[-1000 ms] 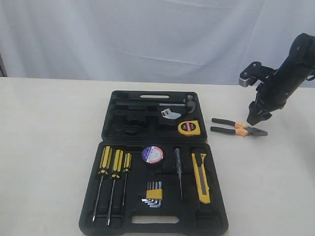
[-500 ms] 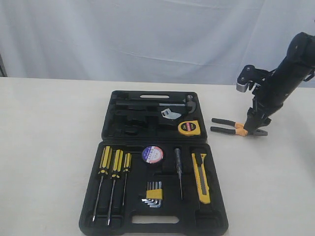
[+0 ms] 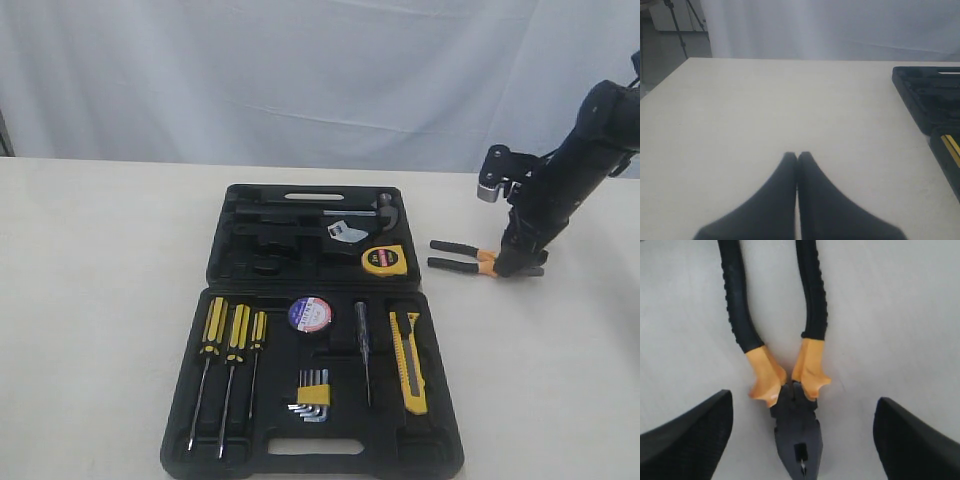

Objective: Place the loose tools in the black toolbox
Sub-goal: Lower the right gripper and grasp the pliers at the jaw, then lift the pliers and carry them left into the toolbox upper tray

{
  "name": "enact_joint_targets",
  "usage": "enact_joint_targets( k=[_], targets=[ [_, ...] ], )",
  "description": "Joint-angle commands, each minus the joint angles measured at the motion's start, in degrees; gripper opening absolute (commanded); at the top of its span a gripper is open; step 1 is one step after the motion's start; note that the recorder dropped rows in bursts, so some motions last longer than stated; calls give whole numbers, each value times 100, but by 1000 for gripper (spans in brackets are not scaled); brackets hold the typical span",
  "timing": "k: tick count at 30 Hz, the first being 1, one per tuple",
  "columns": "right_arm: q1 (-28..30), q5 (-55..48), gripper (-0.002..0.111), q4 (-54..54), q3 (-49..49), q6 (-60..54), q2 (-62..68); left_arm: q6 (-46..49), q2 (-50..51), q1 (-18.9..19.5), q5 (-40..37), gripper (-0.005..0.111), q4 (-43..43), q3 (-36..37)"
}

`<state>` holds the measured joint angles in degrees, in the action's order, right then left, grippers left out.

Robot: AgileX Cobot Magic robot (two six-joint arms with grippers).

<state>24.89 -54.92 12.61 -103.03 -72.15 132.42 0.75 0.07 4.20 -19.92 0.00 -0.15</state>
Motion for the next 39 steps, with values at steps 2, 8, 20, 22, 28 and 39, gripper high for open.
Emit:
enact_joint_targets(
  k=[2, 8, 20, 22, 28, 39],
  targets=[
    [2, 106, 73, 15, -21, -151, 123, -33, -7, -27, 31, 0, 0, 15],
    [2, 347, 73, 15, -21, -159, 241, -33, -7, -27, 31, 0, 0, 15],
    [15, 388, 73, 37, -21, 37, 331, -33, -7, -27, 31, 0, 0, 15],
    [15, 374, 73, 37, -21, 135, 344, -33, -7, -27, 31, 0, 0, 15],
    [15, -126, 54, 37, -21, 349, 539, -33, -7, -27, 31, 0, 0, 15],
    [15, -263, 0, 39, -21, 662, 291, -33, -7, -27, 31, 0, 0, 15]
  ],
)
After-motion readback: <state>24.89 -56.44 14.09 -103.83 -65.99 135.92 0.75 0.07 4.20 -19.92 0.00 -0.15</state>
